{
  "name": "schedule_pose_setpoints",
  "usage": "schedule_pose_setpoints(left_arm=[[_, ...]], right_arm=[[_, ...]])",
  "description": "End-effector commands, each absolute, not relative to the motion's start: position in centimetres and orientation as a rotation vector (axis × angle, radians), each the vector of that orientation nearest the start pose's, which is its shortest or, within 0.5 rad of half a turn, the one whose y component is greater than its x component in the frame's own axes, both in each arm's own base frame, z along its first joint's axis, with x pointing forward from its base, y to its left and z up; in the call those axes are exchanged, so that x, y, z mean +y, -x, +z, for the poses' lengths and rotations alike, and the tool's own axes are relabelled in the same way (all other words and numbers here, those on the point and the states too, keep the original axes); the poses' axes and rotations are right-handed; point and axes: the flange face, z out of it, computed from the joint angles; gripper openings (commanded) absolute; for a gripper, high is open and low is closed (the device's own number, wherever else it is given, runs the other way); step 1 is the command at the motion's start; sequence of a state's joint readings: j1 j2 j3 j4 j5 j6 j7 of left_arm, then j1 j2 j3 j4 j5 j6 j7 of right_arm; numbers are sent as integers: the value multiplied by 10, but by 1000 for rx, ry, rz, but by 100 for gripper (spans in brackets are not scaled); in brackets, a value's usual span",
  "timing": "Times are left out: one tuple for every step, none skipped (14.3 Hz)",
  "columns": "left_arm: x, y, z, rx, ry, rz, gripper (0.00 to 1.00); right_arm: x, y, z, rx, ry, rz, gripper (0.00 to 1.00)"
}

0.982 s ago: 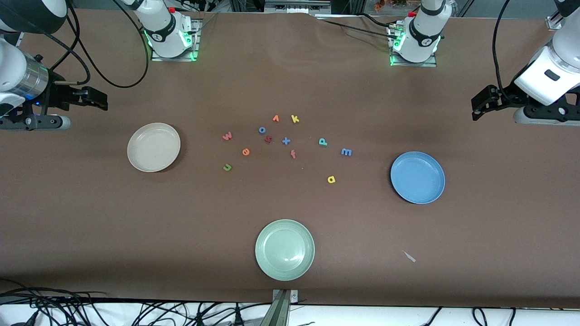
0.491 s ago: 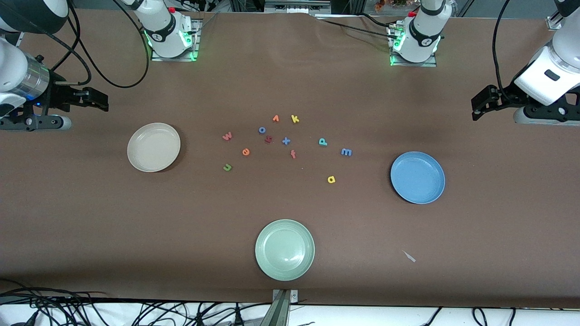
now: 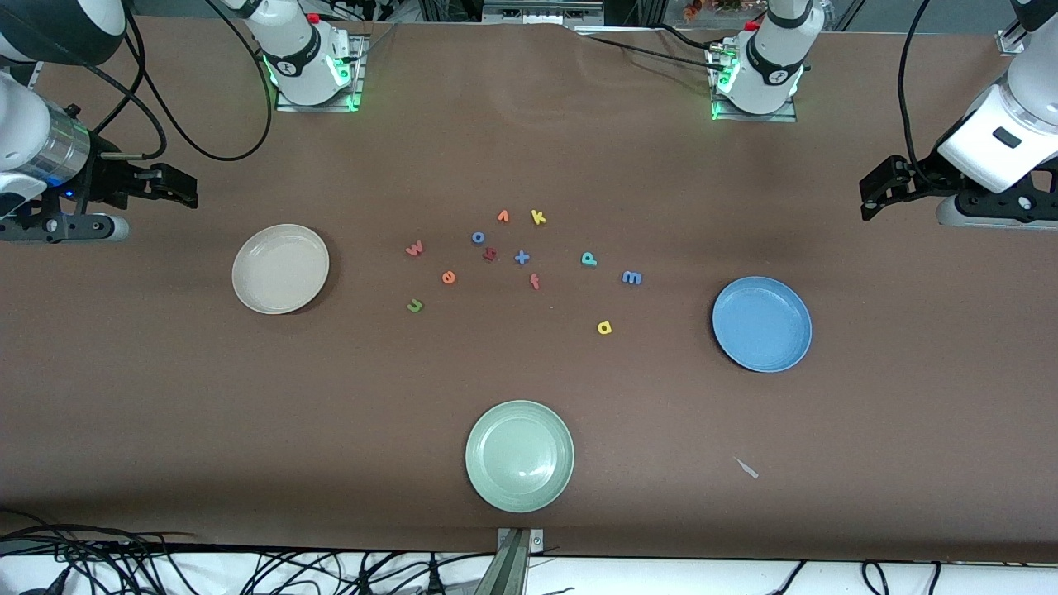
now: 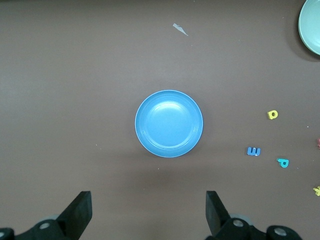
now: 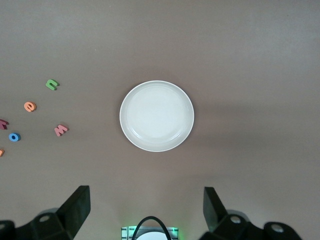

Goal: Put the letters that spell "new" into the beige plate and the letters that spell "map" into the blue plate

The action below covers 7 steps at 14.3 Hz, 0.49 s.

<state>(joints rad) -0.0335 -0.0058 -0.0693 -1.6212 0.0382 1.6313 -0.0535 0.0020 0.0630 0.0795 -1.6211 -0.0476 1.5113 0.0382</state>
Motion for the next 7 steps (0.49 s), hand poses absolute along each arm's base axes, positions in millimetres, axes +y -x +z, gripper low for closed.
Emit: schedule_pose_setpoints(left_arm=[[-52,-557,615,104,3103,-21,100],[-52,-556,614,104,3102,-14,100],[-51,-556,614,102,3102,-6,100],[-51,-556,614,102,3102,-6,100],[-51,-556,614,99,3102,-9,100],[-51,-556,614,102,3101,-9,100],[-51,-556,614,102,3101,-9,100]], right_arm=[[42,-561,564,-66,3179,257,100],[45,-562,565,-73,3179,242,100],[47,-561,566,-80,3179,242,100],[49,-561,567,-85,3181,239,100],[49,-561,566,-85,3181,239,100],[48,-561,566,-83,3181,239,100],[49,-561,566,-85,3181,241,100]])
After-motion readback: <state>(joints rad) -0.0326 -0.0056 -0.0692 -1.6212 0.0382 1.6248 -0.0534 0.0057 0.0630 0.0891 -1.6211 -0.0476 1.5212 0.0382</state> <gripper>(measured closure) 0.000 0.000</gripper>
